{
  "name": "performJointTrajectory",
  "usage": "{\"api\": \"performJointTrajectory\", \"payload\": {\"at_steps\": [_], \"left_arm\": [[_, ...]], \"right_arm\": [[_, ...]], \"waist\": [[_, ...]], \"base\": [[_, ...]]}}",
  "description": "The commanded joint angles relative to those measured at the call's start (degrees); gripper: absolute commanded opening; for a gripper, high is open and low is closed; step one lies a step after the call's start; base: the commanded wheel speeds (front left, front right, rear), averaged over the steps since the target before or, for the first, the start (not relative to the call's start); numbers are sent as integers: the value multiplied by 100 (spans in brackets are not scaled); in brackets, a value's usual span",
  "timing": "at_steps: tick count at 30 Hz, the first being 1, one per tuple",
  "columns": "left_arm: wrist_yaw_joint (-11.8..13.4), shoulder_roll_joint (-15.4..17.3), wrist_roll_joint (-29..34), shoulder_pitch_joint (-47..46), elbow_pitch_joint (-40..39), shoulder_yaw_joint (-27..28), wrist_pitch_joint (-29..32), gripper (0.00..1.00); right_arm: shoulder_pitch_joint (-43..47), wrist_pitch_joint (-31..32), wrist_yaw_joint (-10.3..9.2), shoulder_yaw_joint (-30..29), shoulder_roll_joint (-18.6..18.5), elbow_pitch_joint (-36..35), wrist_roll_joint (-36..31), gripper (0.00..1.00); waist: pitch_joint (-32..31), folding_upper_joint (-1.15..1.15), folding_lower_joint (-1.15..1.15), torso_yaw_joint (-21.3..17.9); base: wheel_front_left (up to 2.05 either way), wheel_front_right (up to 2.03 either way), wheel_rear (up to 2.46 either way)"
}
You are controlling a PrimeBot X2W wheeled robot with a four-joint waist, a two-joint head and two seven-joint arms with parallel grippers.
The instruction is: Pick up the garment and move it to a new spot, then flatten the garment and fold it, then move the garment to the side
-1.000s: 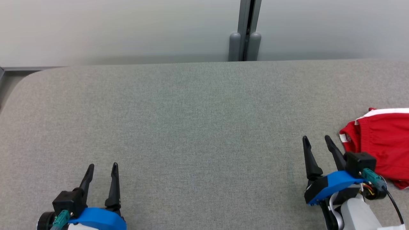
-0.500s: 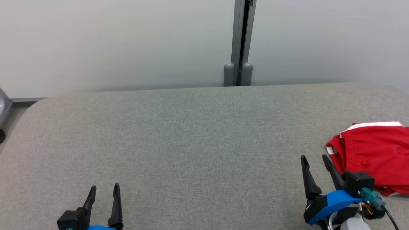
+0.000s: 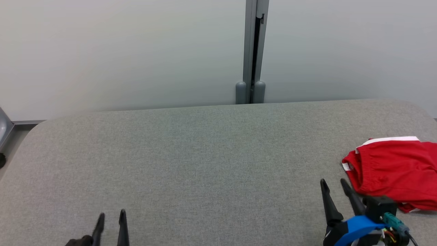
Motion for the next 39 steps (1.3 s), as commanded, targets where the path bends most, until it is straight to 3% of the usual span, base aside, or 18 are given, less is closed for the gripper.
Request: {"api": "performJointTrajectory", "payload": {"at_steps": [1, 4, 19, 39], "left_arm": [[0, -3, -14, -6, 21, 3, 11, 0], [0, -25, -70, 51, 151, -2, 57, 0], [2, -27, -1736, -171, -128, 100, 504, 0], [3, -29, -3426, -395, -409, 203, 948, 0]], "right_arm": [[-2, 12, 0, -13, 2, 22, 14, 0], [84, 60, 0, -31, 18, 153, 67, 0], [112, 501, 0, -168, 11, -241, 1796, 0], [145, 941, 0, -305, 1, -638, 3540, 0]], "waist": [[0, 0, 0, 0], [1, 0, 0, -1], [52, 0, 0, 0], [117, 0, 0, 0]], "base": [[0, 0, 0], [0, 0, 0], [0, 0, 0], [0, 0, 0]]}}
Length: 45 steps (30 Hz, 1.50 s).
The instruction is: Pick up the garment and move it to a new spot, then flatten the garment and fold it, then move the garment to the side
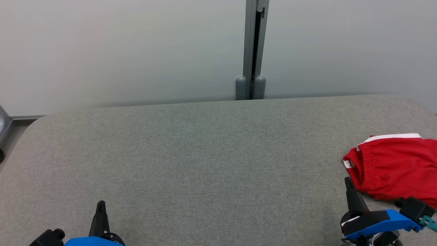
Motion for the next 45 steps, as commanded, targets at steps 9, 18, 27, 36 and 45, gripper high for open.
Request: {"api": "performJointTrajectory", "payload": {"at_steps": [9, 18, 27, 36, 45], "left_arm": [[4, 8, -715, -257, -200, 86, 183, 0], [5, 7, -1314, -339, -295, 118, 345, 0], [5, 6, -1865, -411, -383, 155, 494, 0], [6, 5, -2367, -470, -464, 190, 633, 0], [7, 4, -2835, -544, -540, 224, 761, 0]], "right_arm": [[-33, 184, 0, -78, -34, -248, 746, 0], [-23, 344, 0, -130, -38, -387, 1363, 0], [-14, 496, 1, -178, -41, -511, 1929, 0], [-4, 633, 1, -223, -44, -622, 2456, 0], [7, 756, 1, -264, -47, -730, 2936, 0]], "waist": [[27, 0, 0, 1], [56, 0, 0, 1], [85, 0, 0, 1], [114, 0, 0, 2], [143, 0, 0, 2]], "base": [[0, 0, 0], [0, 0, 0], [0, 0, 0], [0, 0, 0], [0, 0, 0]]}}
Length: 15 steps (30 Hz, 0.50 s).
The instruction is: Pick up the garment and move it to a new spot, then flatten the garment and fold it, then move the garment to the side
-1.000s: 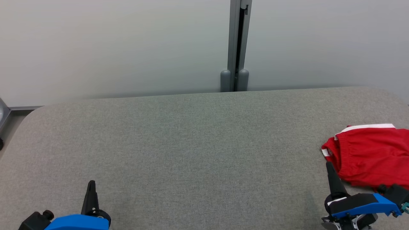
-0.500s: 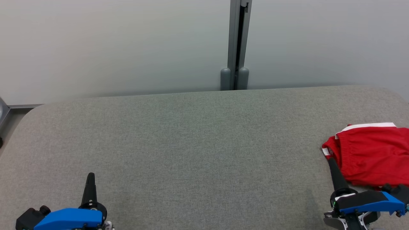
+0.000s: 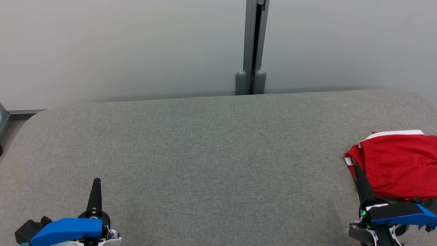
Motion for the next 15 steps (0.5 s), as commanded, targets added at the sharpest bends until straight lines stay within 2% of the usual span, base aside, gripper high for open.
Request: {"api": "performJointTrajectory", "payload": {"at_steps": [1, 15], "left_arm": [[6, 4, -121, -167, -82, 47, 41, 0], [7, 2, -774, -243, -181, 86, 212, 0]], "right_arm": [[7, 42, 2, -25, -37, -88, 130, 0], [22, 210, 2, -79, -41, -238, 805, 0]], "waist": [[4, 0, 0, 0], [49, 0, 0, 1]], "base": [[0, 0, 0], [0, 0, 0]]}}
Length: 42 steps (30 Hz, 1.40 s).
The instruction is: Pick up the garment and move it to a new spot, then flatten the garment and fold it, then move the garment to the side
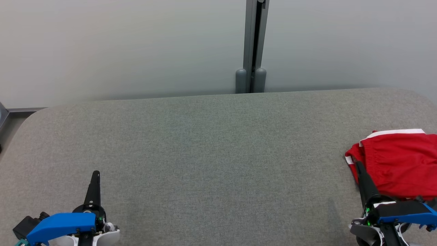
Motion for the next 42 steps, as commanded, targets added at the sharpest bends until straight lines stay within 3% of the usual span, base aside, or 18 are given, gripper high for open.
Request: {"api": "performJointTrajectory", "payload": {"at_steps": [1, 30, 42], "left_arm": [[7, 2, -116, -134, -63, 41, 35, 0], [10, -2, -1222, -264, -235, 99, 330, 0], [10, -2, -1213, -254, -231, 98, 333, 0]], "right_arm": [[23, 32, 2, -18, -38, -83, 122, 0], [55, 331, 2, -116, -43, -319, 1266, 0], [55, 328, 2, -114, -43, -319, 1255, 0]], "waist": [[4, 0, 0, 0], [94, 0, 0, 1], [95, 0, 0, 1]], "base": [[0, 0, 0], [0, 0, 0], [0, 0, 0]]}}
